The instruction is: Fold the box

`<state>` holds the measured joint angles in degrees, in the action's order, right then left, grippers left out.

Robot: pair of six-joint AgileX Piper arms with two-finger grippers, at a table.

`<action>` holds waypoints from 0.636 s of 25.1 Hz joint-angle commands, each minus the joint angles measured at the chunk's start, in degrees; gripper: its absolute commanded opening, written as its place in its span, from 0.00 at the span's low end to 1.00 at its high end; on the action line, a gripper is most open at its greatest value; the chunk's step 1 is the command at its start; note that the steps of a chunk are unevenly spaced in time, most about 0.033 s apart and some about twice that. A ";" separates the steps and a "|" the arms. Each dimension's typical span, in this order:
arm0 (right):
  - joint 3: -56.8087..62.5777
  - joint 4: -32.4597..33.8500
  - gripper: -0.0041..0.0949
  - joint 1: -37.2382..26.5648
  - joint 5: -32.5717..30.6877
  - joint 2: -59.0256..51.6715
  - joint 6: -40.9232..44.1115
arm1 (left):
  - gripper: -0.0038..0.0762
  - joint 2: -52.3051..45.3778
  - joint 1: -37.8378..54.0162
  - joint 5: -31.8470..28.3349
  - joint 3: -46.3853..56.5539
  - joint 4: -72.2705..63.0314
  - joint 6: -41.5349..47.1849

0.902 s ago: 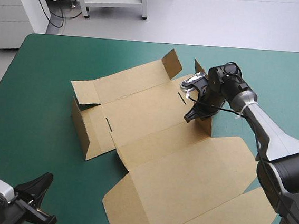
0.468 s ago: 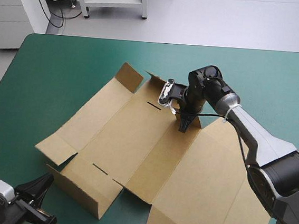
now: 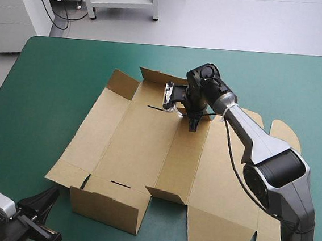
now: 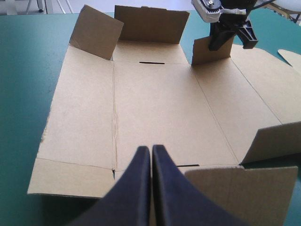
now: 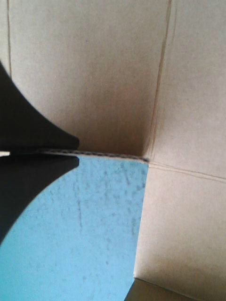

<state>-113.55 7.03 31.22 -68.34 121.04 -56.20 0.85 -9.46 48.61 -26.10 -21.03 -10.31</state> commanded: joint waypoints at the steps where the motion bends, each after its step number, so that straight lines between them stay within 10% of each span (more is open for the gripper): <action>1: -2.18 -4.63 0.02 1.21 1.29 -1.45 -0.96 | 0.04 0.87 -0.06 -4.10 -1.26 -1.71 -0.06; 16: -2.55 -1.98 0.02 7.24 4.15 -1.22 -1.39 | 0.04 0.87 -0.06 -4.10 -1.26 -1.84 -0.06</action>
<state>-114.89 6.33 39.72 -66.16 122.13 -58.80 0.85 -9.46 48.61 -26.10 -21.17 -10.31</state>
